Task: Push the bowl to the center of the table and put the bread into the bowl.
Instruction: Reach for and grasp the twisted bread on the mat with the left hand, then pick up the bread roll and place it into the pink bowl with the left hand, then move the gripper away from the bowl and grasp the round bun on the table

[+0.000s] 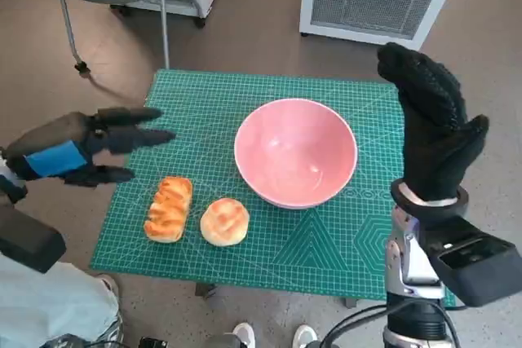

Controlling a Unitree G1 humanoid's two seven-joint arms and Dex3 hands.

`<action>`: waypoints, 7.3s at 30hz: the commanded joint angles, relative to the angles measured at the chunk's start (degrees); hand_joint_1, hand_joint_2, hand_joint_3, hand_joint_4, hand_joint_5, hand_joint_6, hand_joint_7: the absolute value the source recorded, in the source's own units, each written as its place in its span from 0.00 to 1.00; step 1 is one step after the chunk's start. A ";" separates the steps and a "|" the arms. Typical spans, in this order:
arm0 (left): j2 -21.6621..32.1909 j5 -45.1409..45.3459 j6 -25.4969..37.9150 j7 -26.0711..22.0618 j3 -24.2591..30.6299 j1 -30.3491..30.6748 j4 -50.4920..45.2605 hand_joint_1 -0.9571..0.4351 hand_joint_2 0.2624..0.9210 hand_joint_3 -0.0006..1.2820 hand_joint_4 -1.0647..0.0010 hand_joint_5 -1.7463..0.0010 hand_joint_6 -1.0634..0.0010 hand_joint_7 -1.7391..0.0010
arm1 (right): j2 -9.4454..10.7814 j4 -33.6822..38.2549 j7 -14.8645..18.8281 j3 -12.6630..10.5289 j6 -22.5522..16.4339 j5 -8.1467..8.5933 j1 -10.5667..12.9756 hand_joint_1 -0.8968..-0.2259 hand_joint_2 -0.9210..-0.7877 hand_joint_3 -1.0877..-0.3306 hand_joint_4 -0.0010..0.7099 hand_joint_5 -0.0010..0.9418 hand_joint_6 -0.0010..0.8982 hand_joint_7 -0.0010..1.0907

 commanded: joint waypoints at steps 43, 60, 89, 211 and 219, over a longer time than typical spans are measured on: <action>-2.45 38.17 13.25 41.06 -40.17 -8.72 8.43 0.52 0.84 0.00 0.88 1.00 0.79 1.00 | 0.71 0.18 0.17 1.18 0.97 0.88 2.68 0.50 0.00 0.37 0.43 0.03 0.00 0.64; -8.21 36.00 12.42 47.49 -49.19 -8.99 18.85 0.70 1.00 0.17 0.76 0.97 0.69 0.96 | 1.39 1.84 -0.49 1.09 0.70 0.21 2.68 0.50 0.00 0.39 0.44 0.03 0.00 0.64; -11.07 27.94 5.15 54.87 -53.72 -12.02 26.47 0.69 1.00 0.14 0.44 0.32 0.55 0.21 | 1.61 4.17 -1.26 0.01 -0.96 -0.82 2.08 0.53 0.00 0.39 0.44 0.03 0.00 0.65; -30.07 -17.30 28.82 -12.31 -19.28 -21.83 3.71 0.48 0.94 0.01 0.92 0.99 0.85 0.91 | 0.75 1.94 -1.74 -0.13 -2.59 -1.25 4.94 0.53 0.00 0.38 0.44 0.02 0.00 0.60; -23.69 -26.94 30.92 -14.89 -10.66 -10.36 -14.92 0.47 0.93 0.00 0.87 0.98 0.79 0.90 | 0.69 2.39 -1.41 -0.10 -2.86 -0.91 4.75 0.53 0.00 0.38 0.44 0.02 0.00 0.60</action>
